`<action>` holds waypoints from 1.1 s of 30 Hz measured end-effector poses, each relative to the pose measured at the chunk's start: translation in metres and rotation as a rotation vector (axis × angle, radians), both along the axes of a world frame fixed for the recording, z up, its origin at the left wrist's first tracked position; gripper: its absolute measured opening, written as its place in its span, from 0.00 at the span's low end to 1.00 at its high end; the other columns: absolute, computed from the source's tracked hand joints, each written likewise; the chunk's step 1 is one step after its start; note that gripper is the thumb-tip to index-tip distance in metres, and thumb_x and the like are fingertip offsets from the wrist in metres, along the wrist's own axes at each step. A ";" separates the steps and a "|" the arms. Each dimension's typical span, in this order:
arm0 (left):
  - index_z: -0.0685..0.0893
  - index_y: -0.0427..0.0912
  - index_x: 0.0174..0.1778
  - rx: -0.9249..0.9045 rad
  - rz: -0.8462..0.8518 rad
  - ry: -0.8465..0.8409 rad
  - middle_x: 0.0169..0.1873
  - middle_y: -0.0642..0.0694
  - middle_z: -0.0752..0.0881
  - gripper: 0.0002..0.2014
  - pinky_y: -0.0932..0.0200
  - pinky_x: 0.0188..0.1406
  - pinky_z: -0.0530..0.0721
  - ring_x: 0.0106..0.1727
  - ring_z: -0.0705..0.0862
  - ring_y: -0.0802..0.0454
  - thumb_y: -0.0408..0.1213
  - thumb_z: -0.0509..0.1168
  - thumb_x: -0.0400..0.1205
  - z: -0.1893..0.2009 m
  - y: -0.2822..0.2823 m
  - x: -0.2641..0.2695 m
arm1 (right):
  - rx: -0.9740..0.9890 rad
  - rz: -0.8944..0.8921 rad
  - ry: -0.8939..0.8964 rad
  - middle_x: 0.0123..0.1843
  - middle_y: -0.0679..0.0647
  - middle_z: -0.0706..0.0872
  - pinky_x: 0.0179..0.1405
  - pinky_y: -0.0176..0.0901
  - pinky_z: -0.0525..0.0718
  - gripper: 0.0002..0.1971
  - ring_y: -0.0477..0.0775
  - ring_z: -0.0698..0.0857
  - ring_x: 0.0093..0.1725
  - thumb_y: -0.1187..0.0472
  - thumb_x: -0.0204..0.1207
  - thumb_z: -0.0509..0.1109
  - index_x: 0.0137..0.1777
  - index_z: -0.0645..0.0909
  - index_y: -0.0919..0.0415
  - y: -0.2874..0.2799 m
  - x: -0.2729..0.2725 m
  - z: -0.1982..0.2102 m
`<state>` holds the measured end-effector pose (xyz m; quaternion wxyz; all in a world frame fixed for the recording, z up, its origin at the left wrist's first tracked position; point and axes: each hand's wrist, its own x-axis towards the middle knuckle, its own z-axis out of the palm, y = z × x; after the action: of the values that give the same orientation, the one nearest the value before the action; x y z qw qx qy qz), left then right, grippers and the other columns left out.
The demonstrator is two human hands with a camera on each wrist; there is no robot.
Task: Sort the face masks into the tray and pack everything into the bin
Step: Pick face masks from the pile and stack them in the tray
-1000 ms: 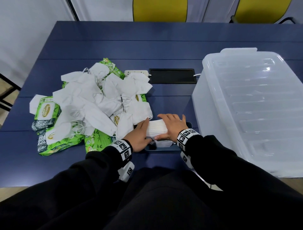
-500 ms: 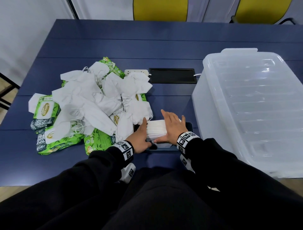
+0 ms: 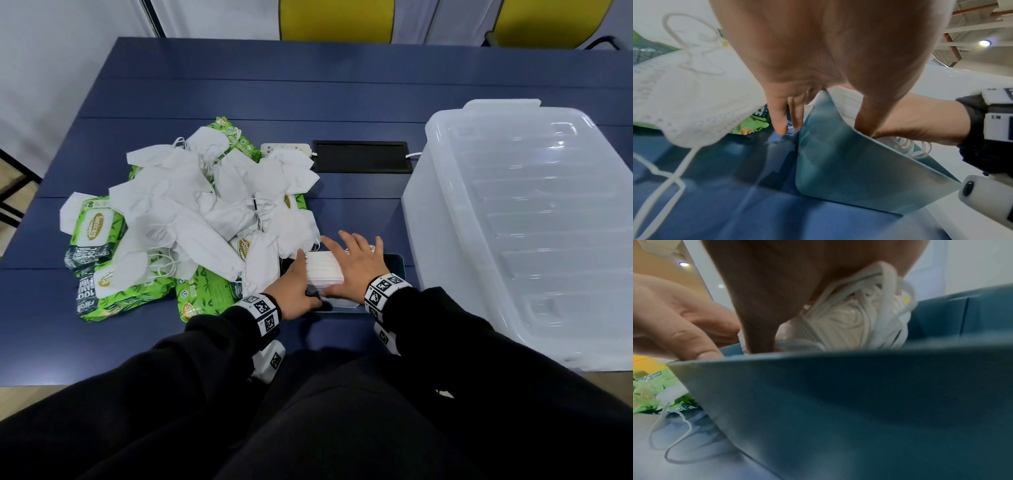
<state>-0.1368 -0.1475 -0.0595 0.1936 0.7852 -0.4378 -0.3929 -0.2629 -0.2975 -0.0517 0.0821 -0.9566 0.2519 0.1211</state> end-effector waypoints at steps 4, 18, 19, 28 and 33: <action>0.29 0.37 0.87 -0.014 0.000 -0.013 0.90 0.38 0.47 0.63 0.60 0.79 0.68 0.87 0.63 0.43 0.43 0.78 0.78 -0.001 0.000 0.000 | -0.006 0.019 -0.008 0.90 0.56 0.54 0.81 0.83 0.47 0.56 0.64 0.54 0.88 0.23 0.64 0.71 0.87 0.46 0.39 0.002 0.003 0.001; 0.44 0.46 0.91 -0.147 -0.028 -0.144 0.86 0.40 0.60 0.57 0.53 0.81 0.69 0.85 0.65 0.44 0.46 0.78 0.76 0.001 -0.001 0.011 | 0.110 -0.080 -0.085 0.85 0.48 0.62 0.81 0.78 0.52 0.58 0.56 0.59 0.85 0.19 0.53 0.74 0.83 0.59 0.40 -0.009 0.001 0.015; 0.45 0.47 0.91 -0.162 -0.044 -0.164 0.86 0.41 0.60 0.56 0.50 0.81 0.71 0.84 0.66 0.44 0.48 0.78 0.77 0.003 -0.003 0.011 | 0.117 -0.086 -0.079 0.86 0.48 0.62 0.81 0.78 0.51 0.59 0.56 0.59 0.85 0.19 0.52 0.74 0.83 0.59 0.40 -0.010 0.001 0.016; 0.46 0.45 0.91 -0.060 -0.151 -0.264 0.90 0.40 0.52 0.46 0.44 0.85 0.64 0.85 0.64 0.33 0.51 0.69 0.85 0.004 -0.018 0.008 | 0.099 -0.037 -0.039 0.83 0.49 0.66 0.80 0.80 0.53 0.51 0.56 0.61 0.84 0.30 0.62 0.77 0.83 0.60 0.43 -0.005 -0.008 0.009; 0.44 0.38 0.91 0.001 -0.176 -0.335 0.89 0.39 0.51 0.45 0.40 0.82 0.68 0.84 0.65 0.32 0.50 0.65 0.87 -0.001 -0.017 0.006 | 0.091 -0.043 -0.063 0.83 0.49 0.66 0.80 0.78 0.54 0.47 0.56 0.63 0.84 0.30 0.68 0.73 0.84 0.59 0.45 -0.003 -0.004 0.006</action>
<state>-0.1304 -0.1643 -0.0602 0.0827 0.7984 -0.5306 -0.2723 -0.2673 -0.3007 -0.0456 0.1361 -0.9497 0.2637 0.1004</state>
